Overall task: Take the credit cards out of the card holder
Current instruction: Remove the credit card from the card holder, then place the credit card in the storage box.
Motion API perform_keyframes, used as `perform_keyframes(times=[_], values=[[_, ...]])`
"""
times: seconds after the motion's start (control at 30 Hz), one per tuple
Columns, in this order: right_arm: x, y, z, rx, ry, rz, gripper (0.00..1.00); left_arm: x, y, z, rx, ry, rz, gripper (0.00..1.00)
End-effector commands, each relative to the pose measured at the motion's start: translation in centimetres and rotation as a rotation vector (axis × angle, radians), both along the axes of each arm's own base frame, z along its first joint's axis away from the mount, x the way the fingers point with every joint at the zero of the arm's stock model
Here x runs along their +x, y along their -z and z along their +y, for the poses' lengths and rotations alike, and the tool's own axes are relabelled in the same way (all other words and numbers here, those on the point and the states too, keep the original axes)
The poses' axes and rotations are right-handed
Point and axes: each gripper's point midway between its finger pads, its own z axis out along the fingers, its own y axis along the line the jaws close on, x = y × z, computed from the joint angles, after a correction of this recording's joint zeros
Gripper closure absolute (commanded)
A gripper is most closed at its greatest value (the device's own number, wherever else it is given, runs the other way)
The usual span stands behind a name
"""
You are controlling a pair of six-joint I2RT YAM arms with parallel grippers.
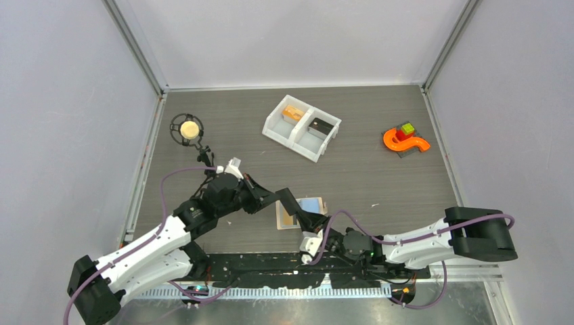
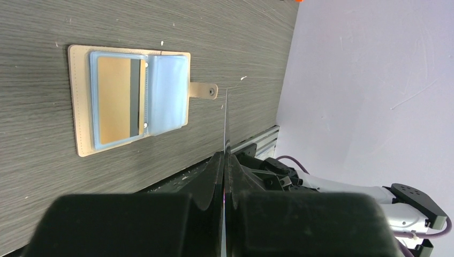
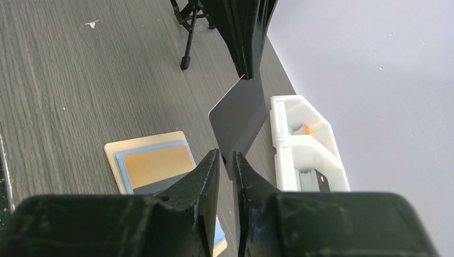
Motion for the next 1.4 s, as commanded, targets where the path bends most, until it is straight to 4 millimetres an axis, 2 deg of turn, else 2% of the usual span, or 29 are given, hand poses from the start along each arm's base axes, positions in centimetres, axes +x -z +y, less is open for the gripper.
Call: perform_keyframes(times=[0.0,0.1,0.33,0.47,0.53,0.7,0.73,0.87,1.03,1.2,1.23,1.3,1.33,1.37], values=[[0.1,-3.1,1.0,0.111,0.021,-0.019,0.78,0.5,-1.1,-0.4,-0.059,-0.015,-0.019,1.00],[0.6,-3.3,0.9,0.114,0.060,-0.020,0.93,0.4,-1.2,-0.6,-0.069,-0.005,-0.016,1.00],[1.6,-3.9,-0.3,0.166,0.157,0.036,0.95,0.4,-1.0,-0.1,-0.059,-0.019,-0.029,1.00],[1.5,-3.7,-0.6,0.168,0.164,0.075,0.95,0.5,-1.1,0.1,-0.045,-0.020,-0.047,0.75],[1.5,-3.6,-0.7,0.171,0.162,0.102,0.95,0.5,-1.0,0.2,-0.029,-0.013,-0.058,0.66],[1.5,-2.8,-0.9,0.188,0.174,0.205,0.95,0.4,-0.2,0.8,0.043,0.005,-0.078,0.52],[1.5,-2.1,-1.0,0.161,0.180,0.221,0.95,0.4,0.0,1.1,0.064,0.004,-0.082,0.50],[1.3,-1.2,-1.2,0.190,0.183,0.339,0.95,0.5,0.7,2.1,0.143,0.003,-0.107,0.48],[1.6,-1.0,-1.7,0.262,0.170,0.519,0.95,0.4,-1.2,2.2,0.210,0.112,-0.300,0.48],[1.2,-2.7,-2.0,0.357,0.084,0.644,0.95,0.6,-2.5,2.6,0.301,0.204,-0.475,0.49],[1.0,-2.5,-2.1,0.347,0.080,0.654,0.95,0.5,-2.7,2.4,0.310,0.235,-0.522,0.49],[0.6,-3.6,-2.2,0.357,0.051,0.670,0.95,0.1,-3.6,1.6,0.309,0.324,-0.632,0.49],[0.4,-3.3,-2.2,0.332,0.043,0.683,0.95,-0.3,-4.1,1.2,0.316,0.389,-0.699,0.49],[0.1,-4.0,-2.1,0.337,0.018,0.690,0.95,-0.7,-4.6,0.8,0.320,0.445,-0.748,0.49]])
